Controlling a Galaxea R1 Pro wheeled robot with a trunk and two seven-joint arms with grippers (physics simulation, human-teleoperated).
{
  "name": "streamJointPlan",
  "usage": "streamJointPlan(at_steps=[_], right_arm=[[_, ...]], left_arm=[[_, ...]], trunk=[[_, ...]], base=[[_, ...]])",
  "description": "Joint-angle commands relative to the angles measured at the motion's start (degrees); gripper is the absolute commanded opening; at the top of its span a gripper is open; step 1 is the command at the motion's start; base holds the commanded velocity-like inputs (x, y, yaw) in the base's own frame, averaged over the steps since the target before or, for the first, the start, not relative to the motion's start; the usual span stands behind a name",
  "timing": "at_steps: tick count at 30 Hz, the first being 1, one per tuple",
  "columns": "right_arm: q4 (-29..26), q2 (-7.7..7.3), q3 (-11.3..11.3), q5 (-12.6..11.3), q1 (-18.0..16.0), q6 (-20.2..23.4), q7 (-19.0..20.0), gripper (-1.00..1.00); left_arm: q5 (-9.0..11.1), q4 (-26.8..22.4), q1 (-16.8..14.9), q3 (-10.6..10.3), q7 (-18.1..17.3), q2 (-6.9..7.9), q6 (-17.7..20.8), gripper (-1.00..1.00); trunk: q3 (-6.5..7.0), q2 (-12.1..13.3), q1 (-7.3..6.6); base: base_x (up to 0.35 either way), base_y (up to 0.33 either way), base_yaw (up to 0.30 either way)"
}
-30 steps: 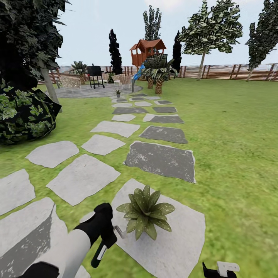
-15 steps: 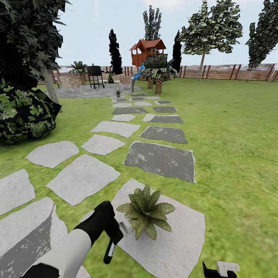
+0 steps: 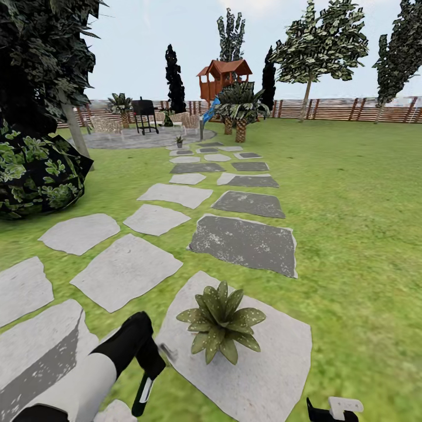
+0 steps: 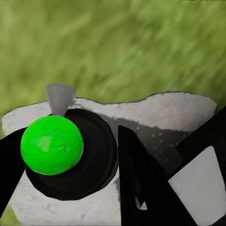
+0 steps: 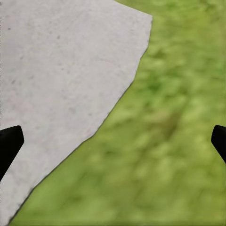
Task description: Pick up the pesticide atomizer in the garden and spray insectifuge to fully cover both potted plants in the garden.
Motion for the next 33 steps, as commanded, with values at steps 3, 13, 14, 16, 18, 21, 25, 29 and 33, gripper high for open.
streamJointPlan(at_steps=[3,13,14,16,18,21,25,29,33], right_arm=[[0.0,0.02,0.1,-0.5,0.0,-0.2,0.1,1.0],[0.0,0.03,0.1,-0.6,0.0,-0.2,0.1,1.0],[0.0,0.03,0.1,-0.6,0.0,-0.2,0.1,1.0],[0.0,0.03,0.1,-0.6,0.0,-0.2,0.1,1.0],[0.0,0.03,0.1,-0.6,0.0,-0.2,0.1,1.0],[0.0,0.03,0.1,-0.6,0.0,-0.2,0.1,1.0],[0.0,0.03,0.1,-0.6,0.0,-0.2,0.1,1.0],[0.0,0.03,0.1,-0.6,0.0,-0.3,0.1,1.0],[0.0,0.03,0.1,-0.6,0.0,-0.2,0.1,1.0]], left_arm=[[-0.3,-0.4,0.0,0.3,1.5,-0.41,0.0,-1.0],[0.5,4.0,1.5,0.6,9.0,-1.08,-9.5,-1.0],[0.6,4.1,1.5,0.7,9.2,-1.15,-9.5,-1.0],[0.6,4.1,1.6,0.9,9.3,-1.16,-9.3,-1.0],[4.8,3.4,1.2,3.8,9.0,-0.95,-8.9,-1.0],[4.9,3.3,1.2,3.9,9.1,-1.15,-8.8,-1.0],[4.9,3.4,1.2,3.9,9.1,-1.19,-8.9,-1.0],[4.6,3.3,1.0,3.8,9.2,-1.31,-8.7,-1.0],[4.7,3.2,0.7,3.7,9.1,-1.91,-4.6,-1.0]], trunk=[[-0.05,0.0,-0.01],[-0.05,0.0,-0.01],[-0.05,0.0,-0.01],[-0.05,0.0,-0.01],[-0.05,0.0,-0.01],[-0.05,0.0,-0.01],[-0.05,0.0,-0.01],[-0.05,0.0,-0.01],[-0.05,0.0,-0.01]], base=[[0.0,0.0,0.0],[0.0,0.0,0.0],[0.0,0.0,0.0],[0.0,0.0,0.0],[0.0,0.0,0.038],[0.0,-0.014,0.223],[0.0,-0.192,0.123],[-0.205,-0.213,0.003],[-0.24,-0.177,0.0]])
